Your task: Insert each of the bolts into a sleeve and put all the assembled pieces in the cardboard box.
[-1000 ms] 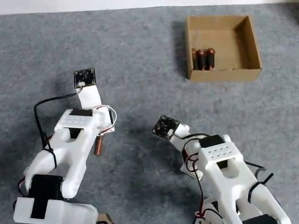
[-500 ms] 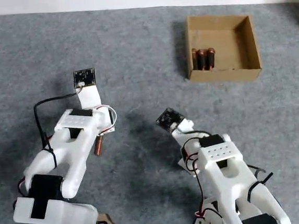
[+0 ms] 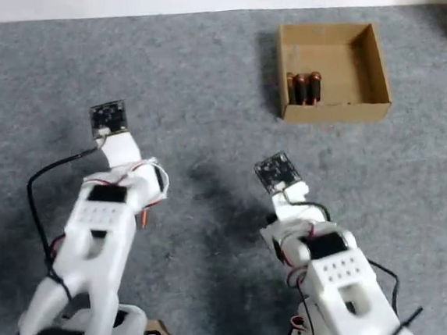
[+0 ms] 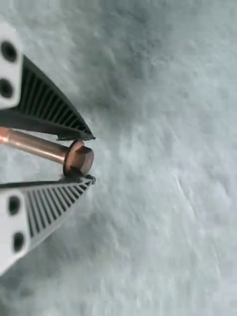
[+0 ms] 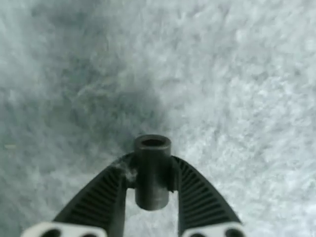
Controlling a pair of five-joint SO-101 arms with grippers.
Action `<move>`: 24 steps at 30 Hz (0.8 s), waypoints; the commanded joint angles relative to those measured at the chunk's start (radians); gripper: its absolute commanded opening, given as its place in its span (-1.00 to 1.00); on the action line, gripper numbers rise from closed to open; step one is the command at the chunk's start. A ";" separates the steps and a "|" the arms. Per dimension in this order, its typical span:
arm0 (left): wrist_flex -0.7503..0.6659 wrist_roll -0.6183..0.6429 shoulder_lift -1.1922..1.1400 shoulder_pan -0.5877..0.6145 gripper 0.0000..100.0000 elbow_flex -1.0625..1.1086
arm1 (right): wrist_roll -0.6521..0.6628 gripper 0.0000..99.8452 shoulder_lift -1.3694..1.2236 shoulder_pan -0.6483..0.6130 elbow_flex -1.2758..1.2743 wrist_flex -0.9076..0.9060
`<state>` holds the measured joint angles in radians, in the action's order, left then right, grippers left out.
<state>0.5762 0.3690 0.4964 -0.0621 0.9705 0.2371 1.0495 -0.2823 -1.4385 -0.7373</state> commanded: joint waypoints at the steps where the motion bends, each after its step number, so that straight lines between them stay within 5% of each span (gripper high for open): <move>1: -0.114 -0.008 0.125 -0.065 -0.99 0.021 | -0.041 -0.99 0.183 -0.005 -0.053 0.019; 14: -0.555 0.002 0.163 -0.117 -0.99 0.038 | -0.112 -0.99 0.788 -0.007 -0.386 0.159; 24: -0.755 0.064 0.163 -0.303 -0.99 0.005 | -0.187 -0.99 0.782 -0.007 -0.377 0.205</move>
<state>-0.1174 0.4196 0.6084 -0.3230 1.0165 0.0637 1.8059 -0.2839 -1.6763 -0.5623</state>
